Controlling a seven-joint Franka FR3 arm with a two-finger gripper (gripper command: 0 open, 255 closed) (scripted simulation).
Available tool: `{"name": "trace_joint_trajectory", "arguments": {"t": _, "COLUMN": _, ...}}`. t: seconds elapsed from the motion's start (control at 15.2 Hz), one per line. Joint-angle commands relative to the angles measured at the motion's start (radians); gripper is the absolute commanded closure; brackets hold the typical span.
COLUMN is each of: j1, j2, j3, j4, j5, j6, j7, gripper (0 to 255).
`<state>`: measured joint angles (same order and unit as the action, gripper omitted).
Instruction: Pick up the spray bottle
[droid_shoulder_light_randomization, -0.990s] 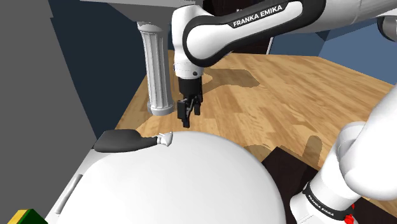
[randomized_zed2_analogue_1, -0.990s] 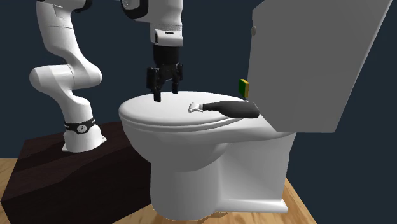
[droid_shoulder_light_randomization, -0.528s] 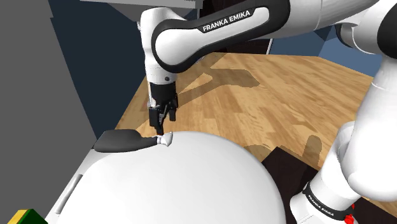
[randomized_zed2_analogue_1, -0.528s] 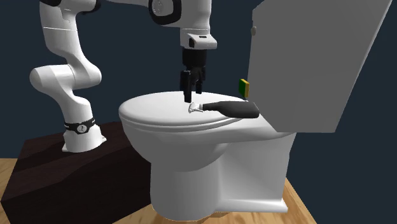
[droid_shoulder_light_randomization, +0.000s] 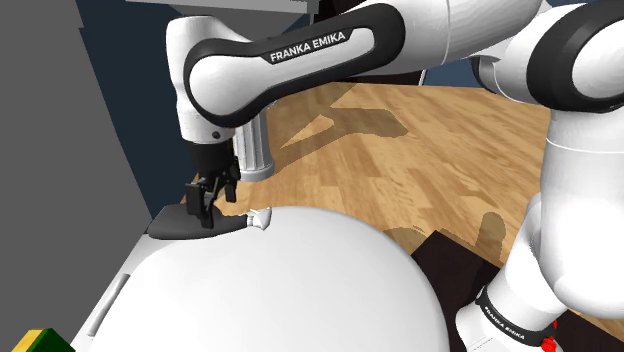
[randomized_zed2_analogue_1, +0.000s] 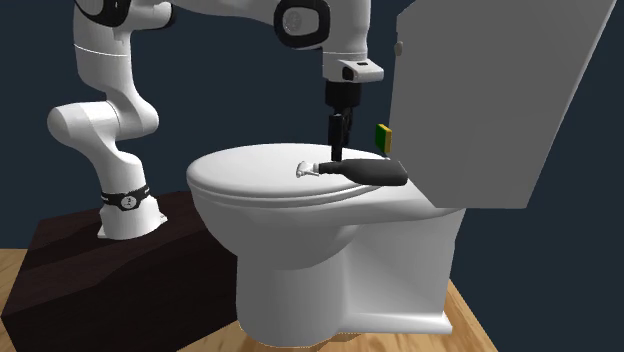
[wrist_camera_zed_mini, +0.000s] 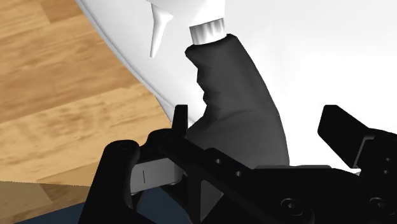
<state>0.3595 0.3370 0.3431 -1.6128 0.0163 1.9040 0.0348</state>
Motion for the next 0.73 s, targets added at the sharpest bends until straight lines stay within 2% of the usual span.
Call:
{"name": "trace_joint_trajectory", "arguments": {"t": 0.0, "j1": 0.005, "j2": 0.009, "j3": 0.002, "j4": -0.004, "j5": -0.003, "j6": 0.015, "j7": 0.002, "gripper": 0}}
{"name": "trace_joint_trajectory", "arguments": {"t": 0.33, "j1": 0.006, "j2": 0.029, "j3": -0.001, "j4": -0.052, "j5": -0.008, "j6": 0.082, "j7": 0.000, "gripper": 0}}
{"name": "trace_joint_trajectory", "arguments": {"t": 0.46, "j1": 0.006, "j2": 0.029, "j3": -0.001, "j4": -0.052, "j5": -0.008, "j6": 0.082, "j7": 0.000, "gripper": 0}}
{"name": "trace_joint_trajectory", "arguments": {"t": 0.53, "j1": 0.006, "j2": 0.030, "j3": -0.002, "j4": -0.052, "j5": -0.008, "j6": 0.083, "j7": 0.000, "gripper": 255}}
{"name": "trace_joint_trajectory", "arguments": {"t": 0.66, "j1": 0.006, "j2": 0.031, "j3": -0.002, "j4": -0.051, "j5": -0.009, "j6": 0.083, "j7": 0.000, "gripper": 255}}
